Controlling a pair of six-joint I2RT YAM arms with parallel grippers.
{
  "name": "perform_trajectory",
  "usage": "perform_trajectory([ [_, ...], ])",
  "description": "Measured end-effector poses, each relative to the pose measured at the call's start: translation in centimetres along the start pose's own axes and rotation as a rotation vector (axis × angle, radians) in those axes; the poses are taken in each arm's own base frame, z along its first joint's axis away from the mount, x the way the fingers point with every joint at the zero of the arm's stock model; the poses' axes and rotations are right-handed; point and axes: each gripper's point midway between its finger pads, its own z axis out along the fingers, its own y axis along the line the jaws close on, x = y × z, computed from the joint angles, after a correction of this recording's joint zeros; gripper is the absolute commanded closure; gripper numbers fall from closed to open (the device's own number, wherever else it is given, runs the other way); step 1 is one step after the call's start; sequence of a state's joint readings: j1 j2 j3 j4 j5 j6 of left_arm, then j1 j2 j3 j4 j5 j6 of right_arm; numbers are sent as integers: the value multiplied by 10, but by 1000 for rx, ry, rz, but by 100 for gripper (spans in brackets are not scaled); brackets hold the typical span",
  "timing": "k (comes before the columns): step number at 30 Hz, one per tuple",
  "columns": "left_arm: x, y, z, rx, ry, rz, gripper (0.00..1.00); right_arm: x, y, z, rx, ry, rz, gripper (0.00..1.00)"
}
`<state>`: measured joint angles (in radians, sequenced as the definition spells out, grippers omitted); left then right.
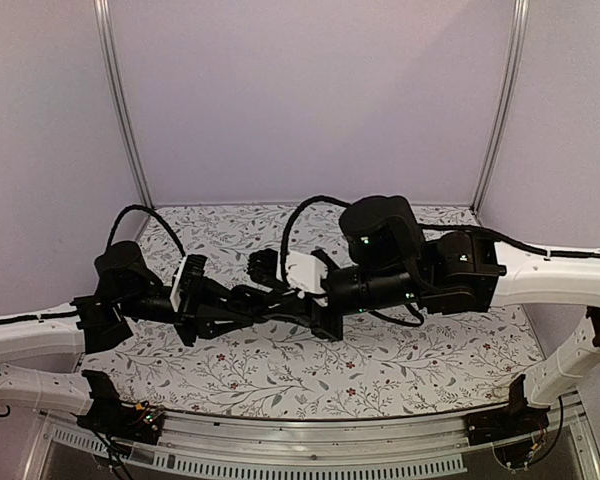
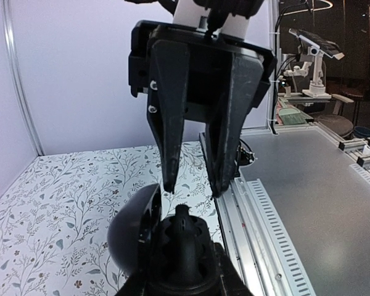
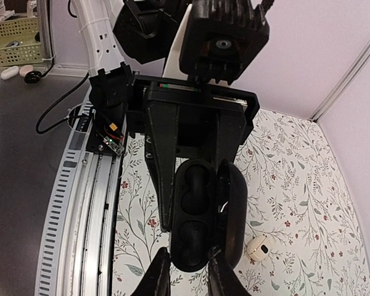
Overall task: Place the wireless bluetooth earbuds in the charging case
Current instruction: Insert the right earbud into the right side groove of the charging case, then close the charging case with the earbuds.
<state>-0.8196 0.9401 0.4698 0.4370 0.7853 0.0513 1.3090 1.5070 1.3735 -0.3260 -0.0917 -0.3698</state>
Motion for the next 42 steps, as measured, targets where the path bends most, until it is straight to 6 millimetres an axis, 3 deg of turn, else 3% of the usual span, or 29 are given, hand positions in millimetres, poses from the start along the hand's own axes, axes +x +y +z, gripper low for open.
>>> perform_trajectory([
  [7,-1,0,0,0,-4,4,100,-10,4,-17,-22,-75,19,29],
  [10,-3,0,0,1,-10,10,100,-24,-6,-30,-17,-139,49,18],
  [14,-6,-1,-1,5,-18,17,100,-28,-21,-36,0,-174,85,11],
  [21,-8,-2,-1,9,-25,23,100,-15,-20,-20,-27,-140,106,12],
  [29,-8,-2,-2,8,-26,24,100,-2,-10,-1,-85,-105,113,19],
  [42,-8,3,-3,-20,-23,8,100,-6,14,-3,-211,-124,78,39],
])
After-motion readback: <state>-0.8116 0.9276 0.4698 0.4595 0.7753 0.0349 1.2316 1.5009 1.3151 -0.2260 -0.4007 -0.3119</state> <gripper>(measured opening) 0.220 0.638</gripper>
